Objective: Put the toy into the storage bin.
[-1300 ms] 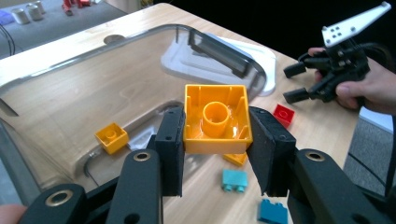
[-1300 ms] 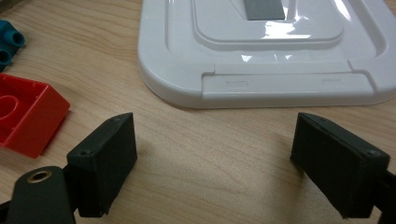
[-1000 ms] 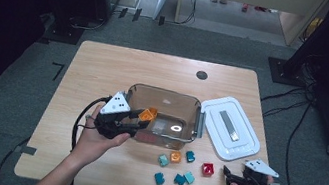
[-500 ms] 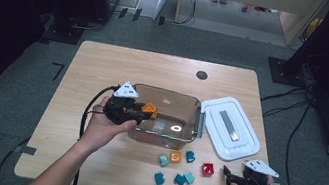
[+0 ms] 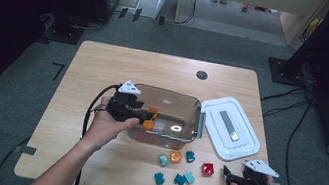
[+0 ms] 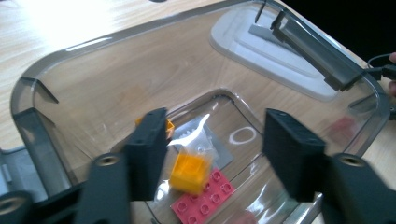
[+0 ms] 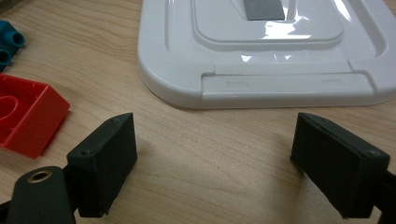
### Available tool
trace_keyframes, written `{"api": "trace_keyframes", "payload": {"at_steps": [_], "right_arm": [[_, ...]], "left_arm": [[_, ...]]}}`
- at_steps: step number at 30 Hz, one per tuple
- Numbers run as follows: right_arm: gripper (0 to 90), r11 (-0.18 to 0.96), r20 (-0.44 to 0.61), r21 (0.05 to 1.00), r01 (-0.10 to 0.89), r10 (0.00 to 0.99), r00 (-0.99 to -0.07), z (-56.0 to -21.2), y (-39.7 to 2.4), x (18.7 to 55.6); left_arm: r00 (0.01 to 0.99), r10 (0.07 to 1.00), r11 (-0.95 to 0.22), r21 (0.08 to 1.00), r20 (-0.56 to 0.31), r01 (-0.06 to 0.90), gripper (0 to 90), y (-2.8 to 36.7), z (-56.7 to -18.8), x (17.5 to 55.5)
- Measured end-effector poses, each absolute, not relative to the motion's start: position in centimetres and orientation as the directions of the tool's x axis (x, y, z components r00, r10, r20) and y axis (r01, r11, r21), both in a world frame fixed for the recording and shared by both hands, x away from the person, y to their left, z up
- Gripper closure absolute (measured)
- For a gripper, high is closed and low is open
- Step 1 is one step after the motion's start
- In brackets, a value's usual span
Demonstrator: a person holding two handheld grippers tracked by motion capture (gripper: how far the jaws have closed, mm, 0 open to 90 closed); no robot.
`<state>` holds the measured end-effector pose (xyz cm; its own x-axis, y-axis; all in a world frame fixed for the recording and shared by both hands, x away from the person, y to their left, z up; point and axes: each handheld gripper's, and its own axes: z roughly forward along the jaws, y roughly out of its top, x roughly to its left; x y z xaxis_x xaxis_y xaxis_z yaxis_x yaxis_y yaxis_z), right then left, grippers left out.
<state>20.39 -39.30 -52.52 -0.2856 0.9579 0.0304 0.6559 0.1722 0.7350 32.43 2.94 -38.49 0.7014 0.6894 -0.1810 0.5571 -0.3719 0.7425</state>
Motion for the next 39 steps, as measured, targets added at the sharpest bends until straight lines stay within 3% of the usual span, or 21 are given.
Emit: {"api": "trace_keyframes", "payload": {"at_steps": [9,14,39], "right_arm": [[14.2,0.172,0.031,0.735,0.656,0.958,-0.285,-52.5,-39.3,20.4],[14.2,0.174,0.029,0.735,0.655,0.958,-0.287,-52.5,-39.3,20.4],[16.1,0.183,0.029,0.747,0.639,0.951,-0.307,-52.1,-39.1,20.0]], "left_arm": [[0.708,0.686,-0.322,0.802,-0.169,0.504,12.0,4.6,-38.5,31.0],[0.719,0.680,-0.307,0.833,-0.146,0.460,3.8,5.8,-38.6,29.6],[0.622,0.766,-0.151,0.894,-0.165,0.423,3.1,13.0,-42.9,23.0]]}}
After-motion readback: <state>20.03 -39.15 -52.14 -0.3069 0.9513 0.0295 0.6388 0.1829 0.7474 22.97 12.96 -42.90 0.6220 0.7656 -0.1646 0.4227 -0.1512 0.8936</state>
